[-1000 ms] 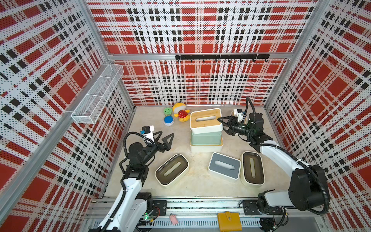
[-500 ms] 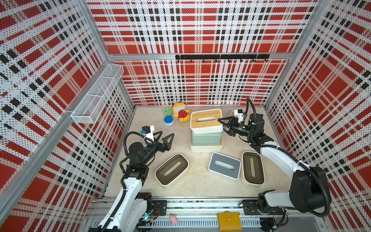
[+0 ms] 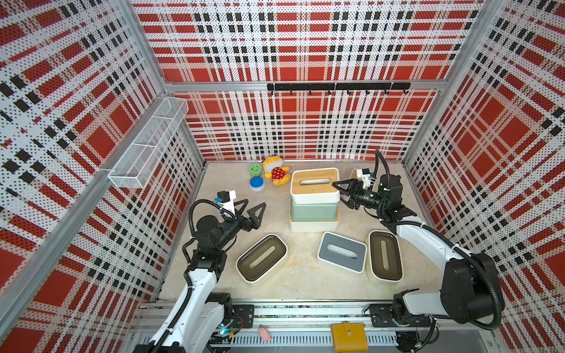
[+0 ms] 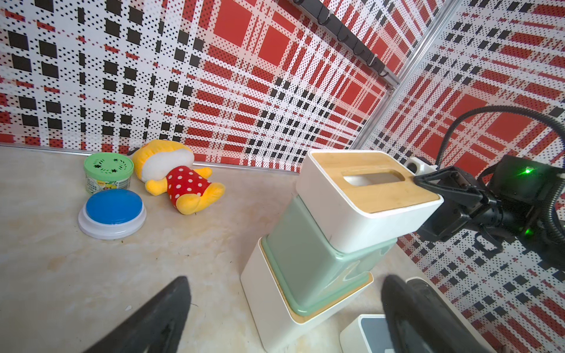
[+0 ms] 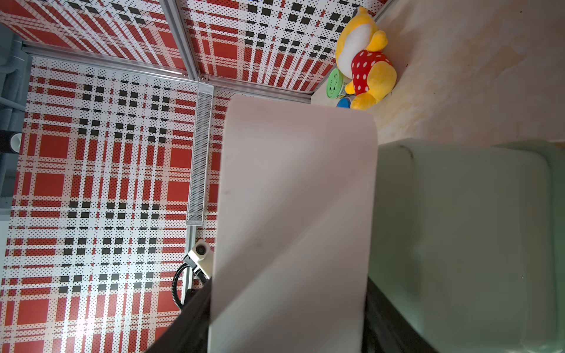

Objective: Stack the tissue boxes
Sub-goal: Place the tissue box at the tissue box.

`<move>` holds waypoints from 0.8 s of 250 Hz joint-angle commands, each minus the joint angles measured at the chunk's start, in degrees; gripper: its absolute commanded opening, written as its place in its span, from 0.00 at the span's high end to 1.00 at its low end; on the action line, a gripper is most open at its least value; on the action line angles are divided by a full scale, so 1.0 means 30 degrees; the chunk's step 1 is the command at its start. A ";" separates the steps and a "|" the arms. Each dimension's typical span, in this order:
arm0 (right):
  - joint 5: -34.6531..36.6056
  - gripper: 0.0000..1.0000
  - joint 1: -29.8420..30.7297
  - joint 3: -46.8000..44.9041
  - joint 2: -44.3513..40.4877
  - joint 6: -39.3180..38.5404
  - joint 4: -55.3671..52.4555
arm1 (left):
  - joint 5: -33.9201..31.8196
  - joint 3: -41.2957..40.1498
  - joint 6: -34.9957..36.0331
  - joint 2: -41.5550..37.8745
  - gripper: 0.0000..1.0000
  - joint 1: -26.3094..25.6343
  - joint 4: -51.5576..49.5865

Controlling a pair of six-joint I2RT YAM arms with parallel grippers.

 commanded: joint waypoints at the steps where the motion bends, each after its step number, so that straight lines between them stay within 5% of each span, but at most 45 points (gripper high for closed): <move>1: 0.0076 0.32 -0.0126 -0.0195 -0.0019 -0.0106 0.1309 | 0.0265 0.0551 -0.0200 0.0001 0.01 0.0101 0.0659; 200: 0.0859 0.17 -0.0193 0.0562 -0.0084 -0.2263 -0.1919 | 0.0279 0.0565 -0.0230 0.0023 0.01 0.0148 0.0648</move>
